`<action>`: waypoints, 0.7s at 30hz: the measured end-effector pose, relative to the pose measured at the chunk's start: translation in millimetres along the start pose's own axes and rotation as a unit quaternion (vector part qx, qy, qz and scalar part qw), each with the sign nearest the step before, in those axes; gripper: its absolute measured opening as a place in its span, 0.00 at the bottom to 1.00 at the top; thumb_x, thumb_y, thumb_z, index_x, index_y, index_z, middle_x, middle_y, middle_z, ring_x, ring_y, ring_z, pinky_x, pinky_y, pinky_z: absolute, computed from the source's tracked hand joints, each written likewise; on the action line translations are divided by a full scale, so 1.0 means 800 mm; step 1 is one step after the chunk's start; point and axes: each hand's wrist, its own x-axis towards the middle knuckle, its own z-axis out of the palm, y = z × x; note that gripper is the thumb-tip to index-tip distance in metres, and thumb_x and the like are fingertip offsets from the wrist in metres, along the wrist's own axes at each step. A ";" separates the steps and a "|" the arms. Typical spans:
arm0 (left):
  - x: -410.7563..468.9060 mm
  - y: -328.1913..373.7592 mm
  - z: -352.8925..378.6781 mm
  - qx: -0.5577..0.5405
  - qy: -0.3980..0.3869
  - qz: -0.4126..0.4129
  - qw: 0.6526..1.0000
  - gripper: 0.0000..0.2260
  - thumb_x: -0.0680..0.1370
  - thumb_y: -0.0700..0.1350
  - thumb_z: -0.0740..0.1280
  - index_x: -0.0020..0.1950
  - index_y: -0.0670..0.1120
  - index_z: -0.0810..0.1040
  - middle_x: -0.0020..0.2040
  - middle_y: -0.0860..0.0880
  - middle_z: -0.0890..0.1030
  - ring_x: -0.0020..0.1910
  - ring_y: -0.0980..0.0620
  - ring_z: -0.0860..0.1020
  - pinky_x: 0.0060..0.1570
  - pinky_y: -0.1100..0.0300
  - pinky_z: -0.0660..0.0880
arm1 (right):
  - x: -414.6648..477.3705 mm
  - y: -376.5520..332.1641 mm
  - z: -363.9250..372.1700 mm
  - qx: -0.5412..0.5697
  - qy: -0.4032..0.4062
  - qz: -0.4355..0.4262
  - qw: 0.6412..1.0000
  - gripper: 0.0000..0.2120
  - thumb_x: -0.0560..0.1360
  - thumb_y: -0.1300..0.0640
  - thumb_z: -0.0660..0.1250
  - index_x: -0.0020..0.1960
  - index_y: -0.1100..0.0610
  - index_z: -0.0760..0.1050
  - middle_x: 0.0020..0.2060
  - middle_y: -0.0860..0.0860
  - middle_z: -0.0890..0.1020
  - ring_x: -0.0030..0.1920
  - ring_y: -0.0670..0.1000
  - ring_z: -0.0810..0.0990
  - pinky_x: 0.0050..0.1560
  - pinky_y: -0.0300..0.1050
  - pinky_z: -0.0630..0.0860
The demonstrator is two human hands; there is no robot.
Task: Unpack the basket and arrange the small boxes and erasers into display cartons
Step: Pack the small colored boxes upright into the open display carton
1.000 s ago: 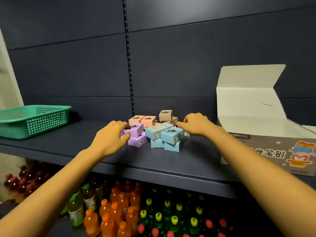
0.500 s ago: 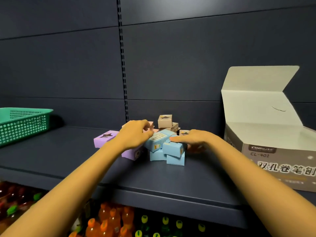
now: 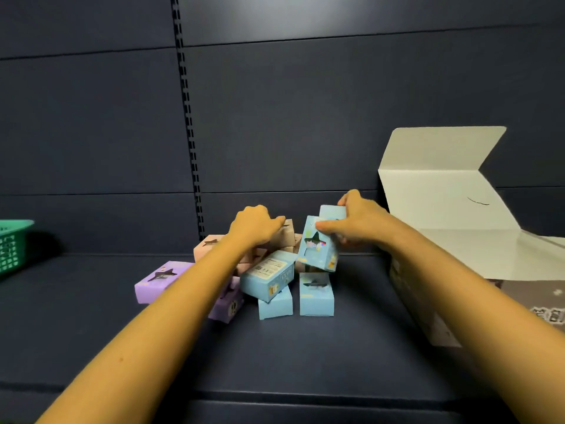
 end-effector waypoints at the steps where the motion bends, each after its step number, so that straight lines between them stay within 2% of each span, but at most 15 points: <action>1: 0.011 0.002 0.004 -0.006 -0.018 -0.010 1.000 0.22 0.78 0.58 0.59 0.43 0.39 0.76 0.45 0.42 0.79 0.50 0.39 0.76 0.46 0.53 0.71 | -0.001 -0.004 -0.008 -0.010 0.002 -0.004 1.000 0.28 0.71 0.44 0.69 0.62 0.60 0.65 0.57 0.59 0.78 0.55 0.60 0.79 0.58 0.54 0.75; 3: 0.028 0.003 0.011 -0.013 -0.058 -0.036 0.998 0.29 0.75 0.64 0.59 0.55 0.37 0.76 0.57 0.39 0.78 0.57 0.38 0.75 0.53 0.50 0.72 | -0.005 -0.010 -0.022 -0.027 0.004 -0.005 1.000 0.25 0.72 0.45 0.69 0.60 0.59 0.68 0.55 0.58 0.80 0.53 0.59 0.80 0.57 0.55 0.76; 6: 0.043 0.005 0.018 -0.057 -0.129 -0.074 0.987 0.33 0.71 0.67 0.63 0.61 0.42 0.75 0.63 0.41 0.74 0.61 0.40 0.73 0.58 0.49 0.72 | -0.012 -0.010 -0.039 -0.019 0.019 0.003 1.000 0.22 0.73 0.46 0.68 0.60 0.58 0.70 0.54 0.56 0.80 0.51 0.58 0.81 0.57 0.55 0.77; 8: 0.050 0.007 0.022 -0.134 -0.163 -0.082 0.974 0.25 0.71 0.62 0.67 0.57 0.43 0.75 0.58 0.43 0.74 0.57 0.42 0.74 0.52 0.52 0.72 | -0.013 -0.005 -0.046 -0.015 0.033 0.009 0.999 0.23 0.72 0.46 0.69 0.61 0.58 0.70 0.54 0.56 0.79 0.52 0.58 0.80 0.57 0.56 0.76; 10: 0.053 0.009 0.024 -0.179 -0.165 -0.076 0.967 0.16 0.71 0.56 0.68 0.47 0.43 0.75 0.53 0.43 0.75 0.49 0.45 0.75 0.45 0.55 0.71 | -0.012 0.002 -0.049 -0.012 0.043 0.012 0.999 0.24 0.72 0.45 0.70 0.61 0.58 0.70 0.55 0.57 0.79 0.54 0.58 0.79 0.57 0.57 0.76; 11: 0.053 0.010 0.025 -0.190 -0.155 -0.068 0.967 0.15 0.70 0.54 0.69 0.45 0.44 0.74 0.51 0.43 0.75 0.48 0.45 0.74 0.44 0.56 0.71 | -0.012 0.006 -0.051 -0.006 0.048 0.014 0.999 0.24 0.71 0.45 0.70 0.60 0.58 0.70 0.55 0.57 0.79 0.54 0.58 0.78 0.57 0.57 0.76; 14: 0.051 0.015 0.018 -0.226 -0.085 -0.026 0.970 0.16 0.70 0.50 0.71 0.51 0.43 0.70 0.51 0.44 0.75 0.51 0.45 0.75 0.47 0.55 0.73 | -0.015 0.015 -0.059 0.033 0.055 0.017 0.998 0.22 0.71 0.46 0.71 0.57 0.58 0.71 0.53 0.56 0.80 0.51 0.56 0.80 0.50 0.52 0.80; 17: 0.042 0.025 -0.004 -0.347 -0.053 0.039 0.935 0.11 0.71 0.46 0.72 0.46 0.45 0.73 0.43 0.47 0.78 0.45 0.49 0.77 0.43 0.56 0.74 | -0.022 0.024 -0.075 0.083 0.055 0.015 0.995 0.19 0.71 0.47 0.70 0.55 0.57 0.72 0.50 0.54 0.80 0.42 0.52 0.81 0.35 0.40 0.76; 19: 0.031 0.039 -0.018 -0.405 -0.057 0.093 0.908 0.11 0.74 0.48 0.70 0.51 0.44 0.74 0.41 0.49 0.80 0.40 0.53 0.79 0.42 0.59 0.76 | -0.028 0.034 -0.091 0.094 0.069 0.015 0.993 0.19 0.71 0.46 0.70 0.54 0.56 0.72 0.49 0.52 0.80 0.40 0.51 0.81 0.35 0.38 0.76; 21: 0.019 0.058 -0.026 -0.442 -0.060 0.122 0.886 0.11 0.77 0.50 0.65 0.55 0.46 0.72 0.44 0.51 0.80 0.39 0.57 0.79 0.38 0.63 0.75 | -0.033 0.047 -0.108 0.088 0.082 0.019 0.993 0.18 0.71 0.46 0.69 0.54 0.55 0.72 0.45 0.50 0.80 0.40 0.49 0.80 0.38 0.39 0.76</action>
